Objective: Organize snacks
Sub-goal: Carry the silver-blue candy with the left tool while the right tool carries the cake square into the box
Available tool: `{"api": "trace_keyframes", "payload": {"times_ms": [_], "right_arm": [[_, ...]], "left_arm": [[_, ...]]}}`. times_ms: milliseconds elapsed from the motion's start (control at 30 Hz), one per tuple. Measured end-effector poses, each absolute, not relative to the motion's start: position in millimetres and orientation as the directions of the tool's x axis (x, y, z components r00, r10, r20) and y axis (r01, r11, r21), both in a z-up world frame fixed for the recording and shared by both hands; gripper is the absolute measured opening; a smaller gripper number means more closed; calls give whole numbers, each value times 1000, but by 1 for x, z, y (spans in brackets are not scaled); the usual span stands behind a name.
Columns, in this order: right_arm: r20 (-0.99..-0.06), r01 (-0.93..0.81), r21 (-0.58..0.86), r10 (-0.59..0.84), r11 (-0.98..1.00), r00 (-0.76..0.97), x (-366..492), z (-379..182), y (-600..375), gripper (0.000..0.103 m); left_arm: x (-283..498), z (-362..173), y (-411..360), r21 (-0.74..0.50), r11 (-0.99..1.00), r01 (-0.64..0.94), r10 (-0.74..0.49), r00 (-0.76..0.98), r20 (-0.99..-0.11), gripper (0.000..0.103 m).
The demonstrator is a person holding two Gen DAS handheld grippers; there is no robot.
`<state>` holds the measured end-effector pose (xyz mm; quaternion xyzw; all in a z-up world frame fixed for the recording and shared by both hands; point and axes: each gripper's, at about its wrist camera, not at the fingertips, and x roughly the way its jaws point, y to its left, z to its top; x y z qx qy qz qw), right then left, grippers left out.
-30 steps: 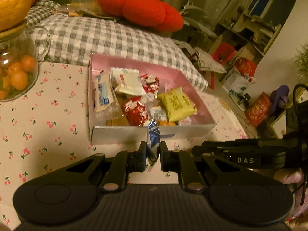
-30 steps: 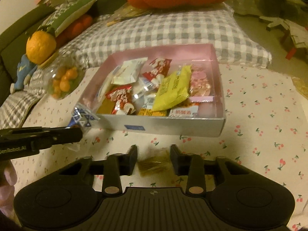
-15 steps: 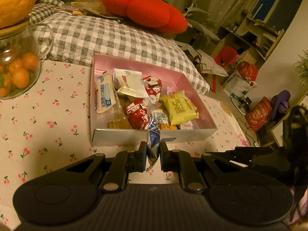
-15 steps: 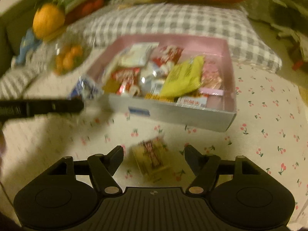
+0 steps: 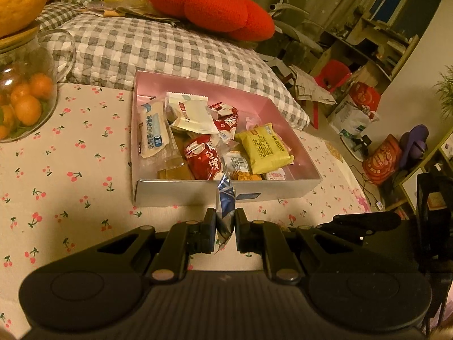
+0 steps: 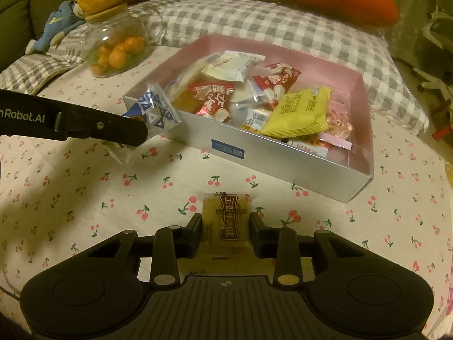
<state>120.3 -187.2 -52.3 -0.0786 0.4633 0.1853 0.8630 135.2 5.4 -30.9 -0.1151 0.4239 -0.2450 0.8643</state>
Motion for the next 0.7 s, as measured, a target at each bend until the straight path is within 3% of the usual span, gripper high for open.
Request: {"api": "trace_keyframes", "payload": {"times_ms": [367, 700], "right_arm": [[-793, -309, 248, 376, 918, 480, 129, -35, -202, 33], [-723, -246, 316, 400, 917, 563, 142, -9, -214, 33]], "left_arm": [[141, -23, 14, -424, 852, 307, -522, 554, -648, 12], [153, -23, 17, -452, 854, 258, -510, 589, -627, 12]]}}
